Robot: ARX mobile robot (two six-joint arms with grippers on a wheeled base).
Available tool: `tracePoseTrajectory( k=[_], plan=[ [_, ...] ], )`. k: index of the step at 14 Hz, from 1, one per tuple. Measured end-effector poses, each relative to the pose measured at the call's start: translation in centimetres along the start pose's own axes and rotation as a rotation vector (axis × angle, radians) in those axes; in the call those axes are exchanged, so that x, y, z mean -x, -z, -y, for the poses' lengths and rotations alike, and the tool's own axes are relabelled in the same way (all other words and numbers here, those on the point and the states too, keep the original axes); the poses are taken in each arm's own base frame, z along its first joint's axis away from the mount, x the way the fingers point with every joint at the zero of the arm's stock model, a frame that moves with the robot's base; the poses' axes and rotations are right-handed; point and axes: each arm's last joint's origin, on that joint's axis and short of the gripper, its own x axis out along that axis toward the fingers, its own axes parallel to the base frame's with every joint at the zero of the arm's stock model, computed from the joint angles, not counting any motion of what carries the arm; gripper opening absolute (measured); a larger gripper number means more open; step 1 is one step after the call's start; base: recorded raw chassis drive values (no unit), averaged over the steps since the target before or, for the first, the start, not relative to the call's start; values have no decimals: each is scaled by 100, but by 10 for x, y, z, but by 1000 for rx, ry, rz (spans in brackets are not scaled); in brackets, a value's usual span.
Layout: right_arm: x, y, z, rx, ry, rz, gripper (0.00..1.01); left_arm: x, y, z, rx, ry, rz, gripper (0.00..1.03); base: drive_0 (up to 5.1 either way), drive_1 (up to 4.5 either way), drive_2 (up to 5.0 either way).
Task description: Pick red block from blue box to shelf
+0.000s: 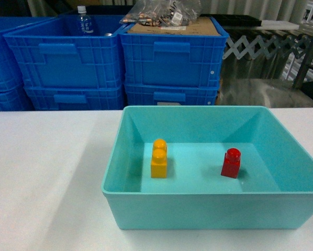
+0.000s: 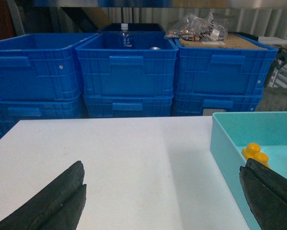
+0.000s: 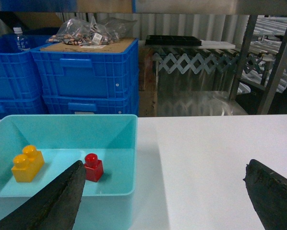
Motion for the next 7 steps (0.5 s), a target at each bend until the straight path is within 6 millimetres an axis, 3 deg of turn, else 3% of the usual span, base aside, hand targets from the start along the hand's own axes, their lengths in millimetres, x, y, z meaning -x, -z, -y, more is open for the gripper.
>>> tracePoseTrajectory(
  k=[7],
  plan=[
    [0, 0, 0, 0, 0, 0, 98, 0, 0, 0, 0, 0, 0, 98, 0, 0, 0]
  ],
)
